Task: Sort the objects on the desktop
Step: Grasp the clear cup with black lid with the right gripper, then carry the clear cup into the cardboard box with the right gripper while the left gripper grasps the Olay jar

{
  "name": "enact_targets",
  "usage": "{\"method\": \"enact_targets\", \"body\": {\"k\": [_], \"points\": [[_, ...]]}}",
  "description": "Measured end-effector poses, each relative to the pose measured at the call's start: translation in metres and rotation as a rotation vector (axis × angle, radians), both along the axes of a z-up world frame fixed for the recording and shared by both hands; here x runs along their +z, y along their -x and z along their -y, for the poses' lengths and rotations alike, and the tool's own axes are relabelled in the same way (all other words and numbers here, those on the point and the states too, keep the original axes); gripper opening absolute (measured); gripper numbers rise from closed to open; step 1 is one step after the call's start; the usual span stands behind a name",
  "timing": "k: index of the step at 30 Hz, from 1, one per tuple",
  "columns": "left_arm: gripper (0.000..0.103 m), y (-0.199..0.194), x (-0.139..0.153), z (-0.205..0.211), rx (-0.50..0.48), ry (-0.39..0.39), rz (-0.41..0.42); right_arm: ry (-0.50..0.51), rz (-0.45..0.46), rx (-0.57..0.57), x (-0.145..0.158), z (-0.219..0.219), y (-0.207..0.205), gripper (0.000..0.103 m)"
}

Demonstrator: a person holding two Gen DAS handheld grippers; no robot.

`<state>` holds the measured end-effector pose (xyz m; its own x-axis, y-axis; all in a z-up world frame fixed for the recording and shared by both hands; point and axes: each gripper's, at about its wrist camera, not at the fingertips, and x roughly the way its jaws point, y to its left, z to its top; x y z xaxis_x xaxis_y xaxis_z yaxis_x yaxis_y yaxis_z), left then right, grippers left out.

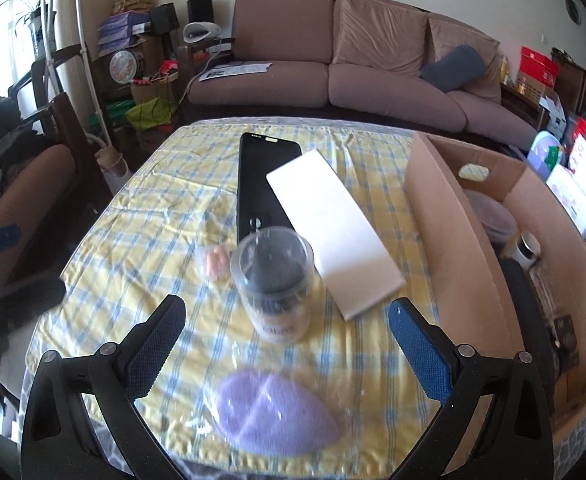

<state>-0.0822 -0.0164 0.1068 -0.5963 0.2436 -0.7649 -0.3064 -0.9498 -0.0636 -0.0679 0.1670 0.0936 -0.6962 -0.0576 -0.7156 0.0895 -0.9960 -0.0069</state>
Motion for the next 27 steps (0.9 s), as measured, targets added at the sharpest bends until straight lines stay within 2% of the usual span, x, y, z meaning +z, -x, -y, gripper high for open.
{"method": "enact_targets", "body": {"k": [3,5,7,8,9,12,16,22,27], "points": [[0.103,0.006,-0.003,-0.003,-0.014,-0.012,0.015,-0.005,0.011,0.012,-0.004,0.004,0.016,0.099],[0.103,0.006,-0.004,-0.005,-0.023,-0.012,0.011,0.0,0.032,0.021,-0.01,0.004,0.023,0.087],[0.103,0.006,-0.006,-0.006,-0.028,-0.021,0.019,0.025,0.055,0.046,-0.015,0.002,0.027,0.059],[0.103,0.006,-0.008,-0.007,-0.031,-0.023,0.026,0.035,0.067,0.057,-0.017,0.001,0.028,0.052],[0.103,0.006,-0.01,-0.008,-0.035,-0.026,0.034,0.033,0.083,0.057,-0.02,0.0,0.03,0.049],[0.103,0.006,-0.016,-0.014,-0.064,-0.045,0.064,0.044,0.086,0.055,-0.02,-0.004,0.03,0.048],[0.103,-0.002,-0.019,-0.031,-0.13,-0.05,0.061,0.132,0.1,0.046,-0.012,-0.021,0.028,0.048],[0.103,-0.026,-0.009,-0.067,-0.262,-0.058,-0.01,0.251,0.088,0.065,0.025,-0.046,0.01,0.048],[0.103,-0.048,0.001,-0.094,-0.365,-0.107,-0.032,0.326,0.105,0.107,0.054,-0.056,-0.014,0.048]]}}
